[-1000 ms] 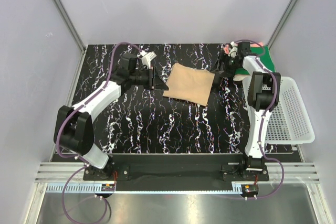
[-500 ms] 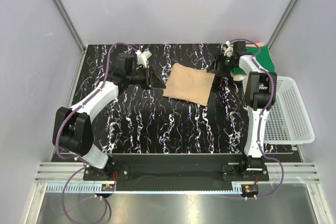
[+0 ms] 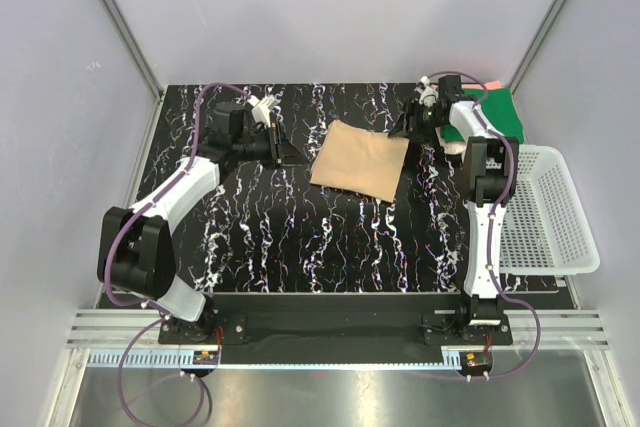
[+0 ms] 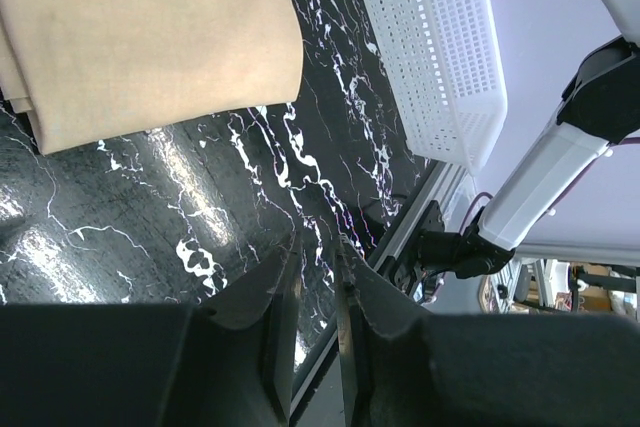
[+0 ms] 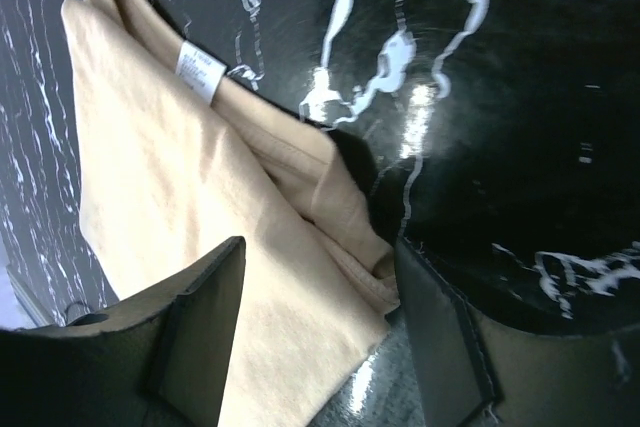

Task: Fold and stack the t-shirts
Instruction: Neatly place the folded tshirt to the corner

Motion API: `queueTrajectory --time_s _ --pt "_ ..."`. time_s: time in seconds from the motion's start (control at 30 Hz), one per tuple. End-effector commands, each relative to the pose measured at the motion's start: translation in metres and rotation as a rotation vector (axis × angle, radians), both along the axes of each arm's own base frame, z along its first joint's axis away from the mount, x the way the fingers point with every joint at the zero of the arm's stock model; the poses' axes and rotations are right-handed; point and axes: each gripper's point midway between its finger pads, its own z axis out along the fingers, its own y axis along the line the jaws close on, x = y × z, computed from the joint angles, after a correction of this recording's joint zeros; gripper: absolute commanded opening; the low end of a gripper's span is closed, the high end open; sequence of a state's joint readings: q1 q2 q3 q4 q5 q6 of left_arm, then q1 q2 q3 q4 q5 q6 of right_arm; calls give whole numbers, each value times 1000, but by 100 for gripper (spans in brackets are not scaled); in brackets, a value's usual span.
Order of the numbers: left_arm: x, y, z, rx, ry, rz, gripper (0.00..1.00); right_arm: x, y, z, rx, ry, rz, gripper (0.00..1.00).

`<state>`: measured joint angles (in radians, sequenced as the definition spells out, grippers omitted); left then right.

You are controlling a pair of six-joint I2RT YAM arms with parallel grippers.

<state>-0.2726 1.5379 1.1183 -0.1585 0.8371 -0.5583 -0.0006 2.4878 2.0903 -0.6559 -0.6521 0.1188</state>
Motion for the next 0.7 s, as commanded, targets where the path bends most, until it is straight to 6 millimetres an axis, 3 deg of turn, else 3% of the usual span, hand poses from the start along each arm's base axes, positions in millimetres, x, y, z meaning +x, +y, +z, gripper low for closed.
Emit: queueTrajectory --time_s 0.0,0.23,0.47,0.5,0.53,0.63,0.67 --pt "-2 0 26 -46 -79 -13 22 -32 14 -26 -29 98 76 68" --pt "0 4 27 -44 -81 4 22 -33 16 -9 -12 65 98 68" --pt "3 6 23 -39 -71 18 22 -26 13 1 -31 28 87 56" --pt "3 6 23 -42 -71 15 22 -22 12 3 -41 22 72 52" --pt "3 6 23 -44 -69 15 22 -18 10 9 -53 7 58 39" --pt "3 7 23 -47 -61 16 22 -4 11 45 -43 -62 33 20" --pt "4 9 24 -46 -65 23 22 -1 13 56 -47 -84 31 9"
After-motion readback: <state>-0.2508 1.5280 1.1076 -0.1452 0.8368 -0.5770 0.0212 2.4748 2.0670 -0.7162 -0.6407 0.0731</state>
